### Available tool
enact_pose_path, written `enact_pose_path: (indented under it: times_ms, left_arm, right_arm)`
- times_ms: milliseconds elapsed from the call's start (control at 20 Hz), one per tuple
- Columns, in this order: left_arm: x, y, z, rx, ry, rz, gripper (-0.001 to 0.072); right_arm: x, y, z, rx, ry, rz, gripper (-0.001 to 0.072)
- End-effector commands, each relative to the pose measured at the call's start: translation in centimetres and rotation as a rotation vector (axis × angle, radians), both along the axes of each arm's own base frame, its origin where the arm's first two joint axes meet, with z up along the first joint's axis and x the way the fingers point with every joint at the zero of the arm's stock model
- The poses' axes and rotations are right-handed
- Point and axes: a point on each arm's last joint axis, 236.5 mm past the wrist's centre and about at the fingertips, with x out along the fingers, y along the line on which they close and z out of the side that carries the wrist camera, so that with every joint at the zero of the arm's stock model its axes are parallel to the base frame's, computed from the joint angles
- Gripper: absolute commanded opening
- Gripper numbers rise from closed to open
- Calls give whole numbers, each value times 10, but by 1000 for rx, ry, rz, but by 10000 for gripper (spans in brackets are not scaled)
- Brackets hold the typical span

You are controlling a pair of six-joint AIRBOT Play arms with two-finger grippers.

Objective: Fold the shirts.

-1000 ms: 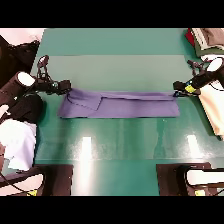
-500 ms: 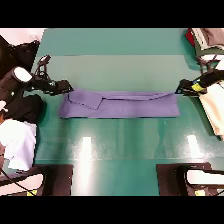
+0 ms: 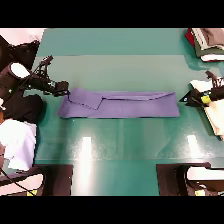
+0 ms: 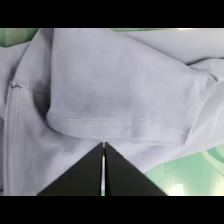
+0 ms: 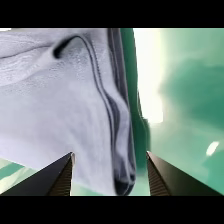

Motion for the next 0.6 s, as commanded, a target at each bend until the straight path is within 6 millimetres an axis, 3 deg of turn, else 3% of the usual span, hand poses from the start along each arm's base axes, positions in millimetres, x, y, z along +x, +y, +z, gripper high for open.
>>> enact_pose_path:
  times_ms: [0, 200, 350, 450, 500, 550]
  left_arm:
    - [-2, -5, 2, -23, 8, -3, 27]
    - [-3, -16, 3, -33, 5, -21, 26]
    - [-2, -36, 5, -30, -26, -59, 26]
    - [-4, -59, 6, -31, -51, -102, 26]
    - [-6, -71, 7, -36, -62, -120, 26]
    - [-7, -87, 8, -47, -74, -138, 26]
  right_arm:
    - [-2, 9, -27, 102, 16, 25, 525]
    - [-4, 25, -47, 125, 44, 99, 525]
    - [-1, 39, -52, 148, 44, 127, 519]
    - [8, 55, -48, 206, 10, 131, 422]
    - [12, 63, -43, 231, -21, 144, 315]
    - [16, 68, -39, 244, -61, 170, 127]
